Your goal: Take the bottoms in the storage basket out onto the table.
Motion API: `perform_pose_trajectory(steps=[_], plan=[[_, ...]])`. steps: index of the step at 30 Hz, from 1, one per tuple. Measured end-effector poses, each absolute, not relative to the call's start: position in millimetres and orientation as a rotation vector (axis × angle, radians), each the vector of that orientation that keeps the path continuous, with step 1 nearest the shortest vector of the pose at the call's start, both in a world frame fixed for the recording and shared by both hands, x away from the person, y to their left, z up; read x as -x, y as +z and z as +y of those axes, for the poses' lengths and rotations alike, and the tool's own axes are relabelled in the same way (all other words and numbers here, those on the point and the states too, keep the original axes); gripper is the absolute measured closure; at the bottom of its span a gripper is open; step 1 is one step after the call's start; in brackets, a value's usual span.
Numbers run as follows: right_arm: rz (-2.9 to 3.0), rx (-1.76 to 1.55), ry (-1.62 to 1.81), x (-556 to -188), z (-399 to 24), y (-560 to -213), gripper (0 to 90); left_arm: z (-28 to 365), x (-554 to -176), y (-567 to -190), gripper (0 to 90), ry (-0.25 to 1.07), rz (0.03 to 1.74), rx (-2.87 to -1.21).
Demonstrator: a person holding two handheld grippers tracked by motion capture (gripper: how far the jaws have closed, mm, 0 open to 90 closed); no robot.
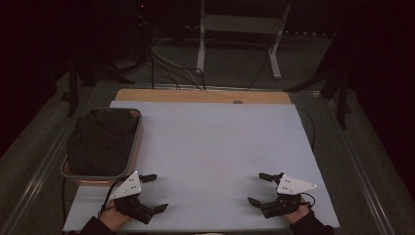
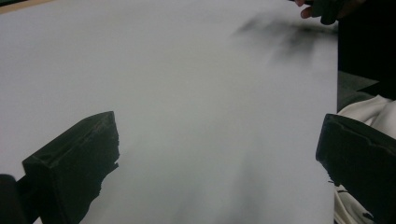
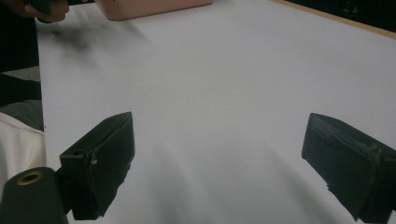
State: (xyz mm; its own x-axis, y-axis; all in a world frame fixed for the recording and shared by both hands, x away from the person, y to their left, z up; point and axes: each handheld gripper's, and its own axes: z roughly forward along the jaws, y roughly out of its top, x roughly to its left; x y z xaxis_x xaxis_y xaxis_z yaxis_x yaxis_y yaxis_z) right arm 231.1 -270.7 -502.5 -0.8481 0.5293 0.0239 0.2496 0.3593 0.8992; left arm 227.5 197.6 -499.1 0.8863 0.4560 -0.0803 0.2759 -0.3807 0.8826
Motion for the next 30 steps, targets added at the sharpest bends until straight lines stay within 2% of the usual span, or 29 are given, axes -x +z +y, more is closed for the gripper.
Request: perform_pose_trajectory(steps=[13,30], plan=[[2.382,-0.677,1.479,-229.5,-274.4,-501.2,9.6,196.9,-229.9,-498.6,0.0,0.213,0.552,-1.997],[2.353,-0.686,1.528,-227.1,-275.1,-495.8,9.6,175.5,-228.7,-488.1,0.0,0.08,0.452,-2.102]])
